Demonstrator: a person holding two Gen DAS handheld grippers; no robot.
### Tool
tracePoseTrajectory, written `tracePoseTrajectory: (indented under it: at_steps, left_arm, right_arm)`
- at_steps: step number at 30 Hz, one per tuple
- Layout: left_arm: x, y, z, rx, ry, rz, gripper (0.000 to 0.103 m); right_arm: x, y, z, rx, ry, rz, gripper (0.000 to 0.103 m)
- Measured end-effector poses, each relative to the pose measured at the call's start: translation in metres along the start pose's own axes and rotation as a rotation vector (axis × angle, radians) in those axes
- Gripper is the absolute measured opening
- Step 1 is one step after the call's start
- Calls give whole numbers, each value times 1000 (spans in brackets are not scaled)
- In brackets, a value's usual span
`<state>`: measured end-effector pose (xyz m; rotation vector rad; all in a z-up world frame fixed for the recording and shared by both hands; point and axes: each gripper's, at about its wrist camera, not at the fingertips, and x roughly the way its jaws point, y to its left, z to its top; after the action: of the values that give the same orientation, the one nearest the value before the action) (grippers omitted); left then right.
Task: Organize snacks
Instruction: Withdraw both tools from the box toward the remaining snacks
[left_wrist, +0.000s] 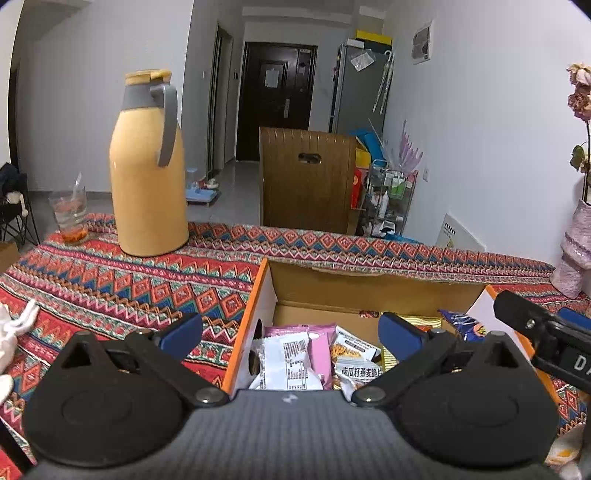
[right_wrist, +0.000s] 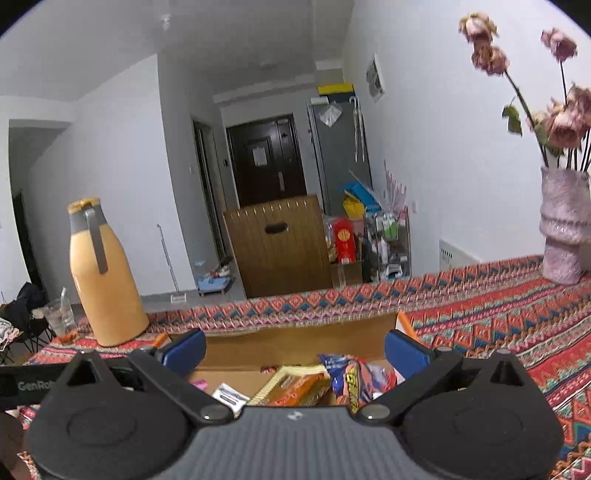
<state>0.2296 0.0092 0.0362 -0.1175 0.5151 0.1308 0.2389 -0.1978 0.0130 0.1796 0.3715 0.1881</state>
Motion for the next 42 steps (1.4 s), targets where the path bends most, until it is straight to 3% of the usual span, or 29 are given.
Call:
tracePoseTrajectory:
  at_steps: [10,23,29,42]
  left_arm:
    - [-39,7,-9,23,-12,4,103]
    - [-86,20,-47,58,5,-20,103]
    - [-89,18,-70,94,44,-23,103]
    - [-78,18,-108,95,69,-50,103]
  right_arm:
    - [-55,1,0,-63,-40,2,103]
    - [-109,-15,-43,-88,-1,-11,103]
    - [-127,-24,-67,-97,7,-33,103]
    - [-136,-42,-108,-85,165,-81,103]
